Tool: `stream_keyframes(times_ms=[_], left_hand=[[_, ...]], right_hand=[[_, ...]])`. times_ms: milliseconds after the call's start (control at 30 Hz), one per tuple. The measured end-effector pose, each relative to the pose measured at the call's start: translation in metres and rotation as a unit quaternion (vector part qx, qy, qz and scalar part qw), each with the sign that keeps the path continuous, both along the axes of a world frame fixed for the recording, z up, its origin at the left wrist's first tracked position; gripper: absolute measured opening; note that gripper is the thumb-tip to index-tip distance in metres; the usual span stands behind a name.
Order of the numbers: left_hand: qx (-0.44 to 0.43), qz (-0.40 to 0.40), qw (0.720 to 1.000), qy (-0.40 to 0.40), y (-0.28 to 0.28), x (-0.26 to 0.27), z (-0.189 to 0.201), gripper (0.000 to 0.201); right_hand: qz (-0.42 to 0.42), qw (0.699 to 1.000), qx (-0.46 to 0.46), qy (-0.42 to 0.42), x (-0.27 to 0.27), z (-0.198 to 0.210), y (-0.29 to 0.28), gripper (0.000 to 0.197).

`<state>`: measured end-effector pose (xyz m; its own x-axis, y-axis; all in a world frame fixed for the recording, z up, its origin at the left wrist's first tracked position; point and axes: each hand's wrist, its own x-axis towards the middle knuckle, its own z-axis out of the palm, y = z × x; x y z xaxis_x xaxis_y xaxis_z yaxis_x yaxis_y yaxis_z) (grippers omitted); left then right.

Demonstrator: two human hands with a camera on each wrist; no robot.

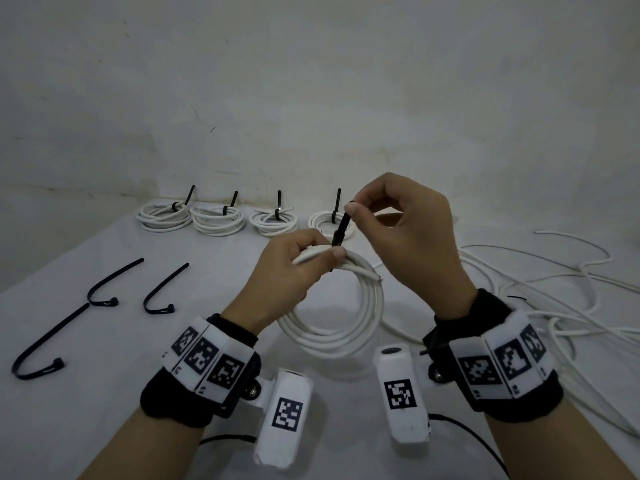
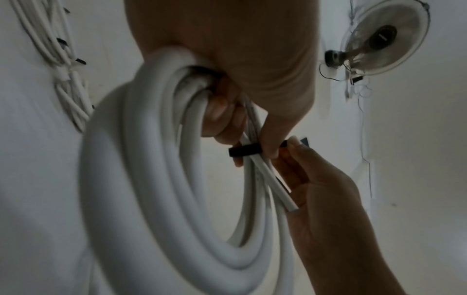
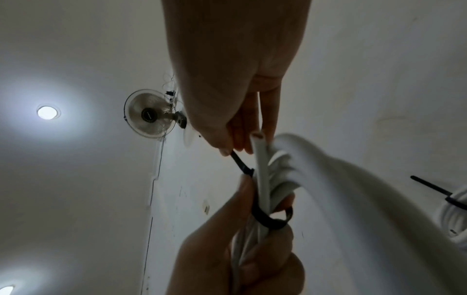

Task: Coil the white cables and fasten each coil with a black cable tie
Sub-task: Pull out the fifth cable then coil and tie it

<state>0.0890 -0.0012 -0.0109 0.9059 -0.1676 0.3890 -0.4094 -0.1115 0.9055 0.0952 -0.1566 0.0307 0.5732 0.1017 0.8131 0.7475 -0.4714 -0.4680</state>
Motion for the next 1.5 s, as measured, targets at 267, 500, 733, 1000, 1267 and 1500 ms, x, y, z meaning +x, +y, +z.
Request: stream_keyframes(times_ms=[267,500,733,1000,1267,1500], left_hand=[[0.066,0.0,0.997,-0.044,0.002,-0.004,0.005,0.026],[0.079,-0.044,0.996,-0.013,-0.006,-0.005,0.001,0.015],[-0.055,0.036,0.998,0.024,0.005,0.005,-0.001,0.014],[-0.094,0.024,0.994,0.054,0.001,0.005,-0.002,0.014],[-0.131,0.023,0.99,0.053,-0.001,0.004,-0.004,0.014],[-0.13,0.038,0.991,0.012,-0.004,0.005,-0.007,0.011]], right_hand=[[0.018,0.998,-0.01,0.065,0.004,-0.007,0.005,0.015],[-0.026,0.995,0.09,0.047,0.007,0.0,-0.006,0.015],[0.07,0.988,-0.045,0.127,0.007,-0.003,-0.002,0.018],[-0.026,0.979,-0.184,-0.089,0.016,-0.021,-0.001,0.015],[-0.113,0.957,-0.16,-0.212,0.017,-0.029,0.003,0.023],[-0.129,0.972,-0.06,-0.186,0.016,-0.028,0.0,0.022]])
